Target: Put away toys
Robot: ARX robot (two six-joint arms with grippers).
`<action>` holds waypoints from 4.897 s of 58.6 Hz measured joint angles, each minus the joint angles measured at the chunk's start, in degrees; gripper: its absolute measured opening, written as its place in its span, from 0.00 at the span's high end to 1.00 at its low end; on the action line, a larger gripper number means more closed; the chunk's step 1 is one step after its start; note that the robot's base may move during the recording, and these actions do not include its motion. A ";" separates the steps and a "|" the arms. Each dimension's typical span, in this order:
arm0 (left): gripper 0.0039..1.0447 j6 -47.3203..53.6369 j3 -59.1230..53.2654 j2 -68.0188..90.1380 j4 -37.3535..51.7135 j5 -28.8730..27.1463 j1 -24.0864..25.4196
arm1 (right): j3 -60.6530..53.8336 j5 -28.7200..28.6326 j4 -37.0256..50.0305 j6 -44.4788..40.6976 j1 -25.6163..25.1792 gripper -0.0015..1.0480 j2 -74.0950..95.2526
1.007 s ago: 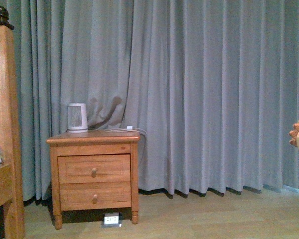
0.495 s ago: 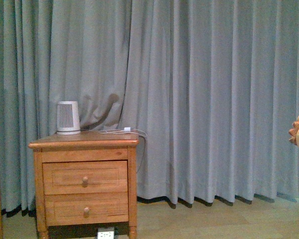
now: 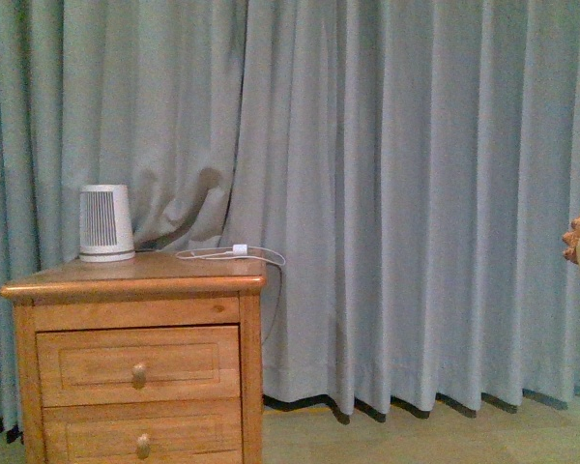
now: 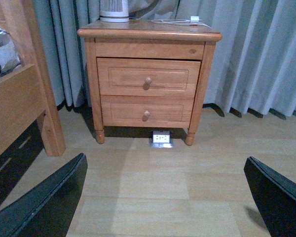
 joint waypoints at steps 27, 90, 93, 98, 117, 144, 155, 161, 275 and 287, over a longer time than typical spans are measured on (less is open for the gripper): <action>0.05 0.00 0.00 0.00 0.00 0.02 0.00 | -0.02 0.02 0.02 0.00 0.00 0.83 0.02; 0.05 0.00 0.00 0.02 0.00 0.02 0.04 | -0.02 -0.15 0.02 0.00 0.02 0.83 0.00; 0.05 0.00 0.00 0.00 0.00 0.09 0.00 | -0.02 0.33 0.02 0.02 -0.09 0.83 0.02; 0.05 0.00 0.00 0.02 0.00 0.02 0.02 | -0.02 0.44 0.02 0.00 -0.07 0.83 -0.07; 0.05 0.00 0.00 0.02 0.00 0.00 0.00 | -0.02 0.09 0.02 0.00 0.00 0.83 0.00; 0.05 0.00 0.00 0.02 0.00 0.02 0.00 | -0.02 0.09 0.02 0.00 0.02 0.83 -0.09; 0.05 0.00 0.00 0.00 0.00 -0.04 0.00 | -0.02 0.13 0.02 0.00 0.00 0.83 -0.07; 0.05 0.02 0.00 0.02 0.02 0.02 0.00 | 0.00 0.02 0.02 0.00 0.07 0.83 -0.15; 0.05 0.02 0.00 0.00 0.00 0.00 -0.02 | -0.04 0.09 0.02 -0.09 0.02 0.83 -0.15; 0.05 0.02 0.00 0.00 0.02 0.02 -0.02 | -0.04 0.07 0.02 -0.09 0.02 0.83 -0.15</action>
